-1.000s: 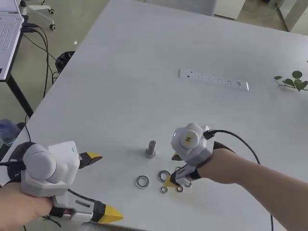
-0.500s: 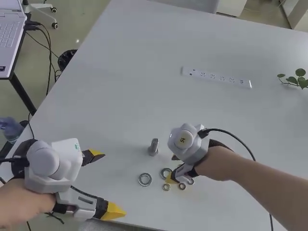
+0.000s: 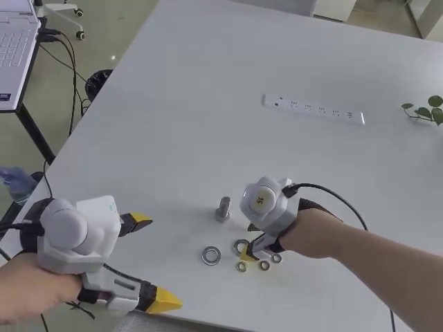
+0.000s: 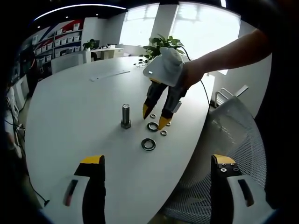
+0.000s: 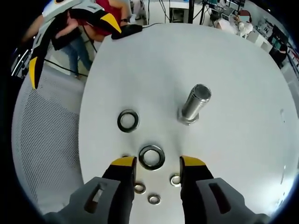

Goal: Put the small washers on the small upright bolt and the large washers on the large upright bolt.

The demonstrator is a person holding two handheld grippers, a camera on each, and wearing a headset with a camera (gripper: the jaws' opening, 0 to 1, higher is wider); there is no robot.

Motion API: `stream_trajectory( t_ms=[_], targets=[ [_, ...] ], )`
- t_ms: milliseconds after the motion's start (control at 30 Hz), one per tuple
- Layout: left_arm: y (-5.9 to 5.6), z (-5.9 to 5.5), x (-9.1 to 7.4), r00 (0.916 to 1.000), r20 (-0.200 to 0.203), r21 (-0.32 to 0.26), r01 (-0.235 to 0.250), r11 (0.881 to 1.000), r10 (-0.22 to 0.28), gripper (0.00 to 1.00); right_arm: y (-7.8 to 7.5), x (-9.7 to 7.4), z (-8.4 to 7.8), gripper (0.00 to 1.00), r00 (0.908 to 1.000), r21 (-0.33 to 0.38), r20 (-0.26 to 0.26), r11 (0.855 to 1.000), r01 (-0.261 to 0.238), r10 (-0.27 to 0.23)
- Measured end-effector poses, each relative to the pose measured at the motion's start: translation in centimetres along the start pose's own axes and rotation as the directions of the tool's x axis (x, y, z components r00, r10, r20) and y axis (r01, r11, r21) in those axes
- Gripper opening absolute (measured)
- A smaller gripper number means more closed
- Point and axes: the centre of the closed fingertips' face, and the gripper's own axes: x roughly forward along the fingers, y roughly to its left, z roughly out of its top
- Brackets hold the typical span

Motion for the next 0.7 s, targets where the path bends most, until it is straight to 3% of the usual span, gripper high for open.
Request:
stream_trajectory(
  t_ms=[133,400,700],
  targets=[
    [-0.05,-0.10,-0.04,1.0000,-0.001,0.000,0.000,1.000,0.000,0.94,0.11,0.04,0.22,0.39,0.9999,0.010,0.010,1.000,0.000,-0.001],
    [-0.20,-0.40,-0.03,1.0000,-0.005,-0.002,0.006,1.000,-0.006,0.93,0.08,0.28,0.02,0.36,0.9989,-0.061,-0.012,0.997,0.044,-0.045],
    [-0.50,-0.38,-0.02,0.9999,-0.008,0.002,0.012,1.000,-0.012,0.93,0.26,0.22,-0.04,0.33,0.9986,-0.069,-0.017,0.996,0.049,-0.050]
  ],
)
